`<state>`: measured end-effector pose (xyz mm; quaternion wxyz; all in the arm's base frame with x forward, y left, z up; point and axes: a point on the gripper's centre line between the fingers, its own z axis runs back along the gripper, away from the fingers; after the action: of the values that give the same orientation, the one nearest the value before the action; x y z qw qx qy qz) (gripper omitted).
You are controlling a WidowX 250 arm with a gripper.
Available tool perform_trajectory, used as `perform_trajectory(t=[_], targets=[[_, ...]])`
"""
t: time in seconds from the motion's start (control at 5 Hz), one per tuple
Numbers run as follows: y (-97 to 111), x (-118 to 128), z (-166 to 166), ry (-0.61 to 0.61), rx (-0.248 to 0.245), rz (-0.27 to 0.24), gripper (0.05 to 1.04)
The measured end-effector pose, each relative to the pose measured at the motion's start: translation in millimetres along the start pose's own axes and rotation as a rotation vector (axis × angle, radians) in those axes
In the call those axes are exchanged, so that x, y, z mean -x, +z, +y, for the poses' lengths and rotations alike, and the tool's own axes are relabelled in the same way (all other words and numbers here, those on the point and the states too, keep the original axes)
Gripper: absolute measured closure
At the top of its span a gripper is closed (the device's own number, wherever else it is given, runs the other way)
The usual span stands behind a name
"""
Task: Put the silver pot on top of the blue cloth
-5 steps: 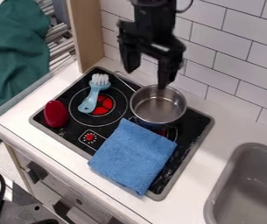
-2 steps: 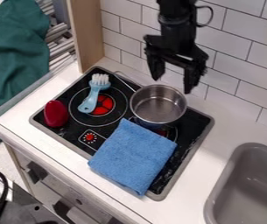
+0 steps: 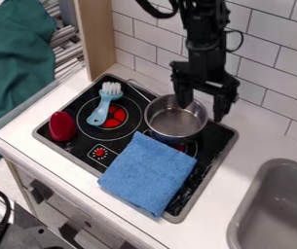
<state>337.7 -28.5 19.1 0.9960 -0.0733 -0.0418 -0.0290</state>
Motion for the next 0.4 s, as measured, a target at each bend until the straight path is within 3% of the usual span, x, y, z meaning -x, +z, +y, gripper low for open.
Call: perform_trajectory(t=[0.4], targets=[[-36,-1,-1,0.02,0.03,0.054,0.084]])
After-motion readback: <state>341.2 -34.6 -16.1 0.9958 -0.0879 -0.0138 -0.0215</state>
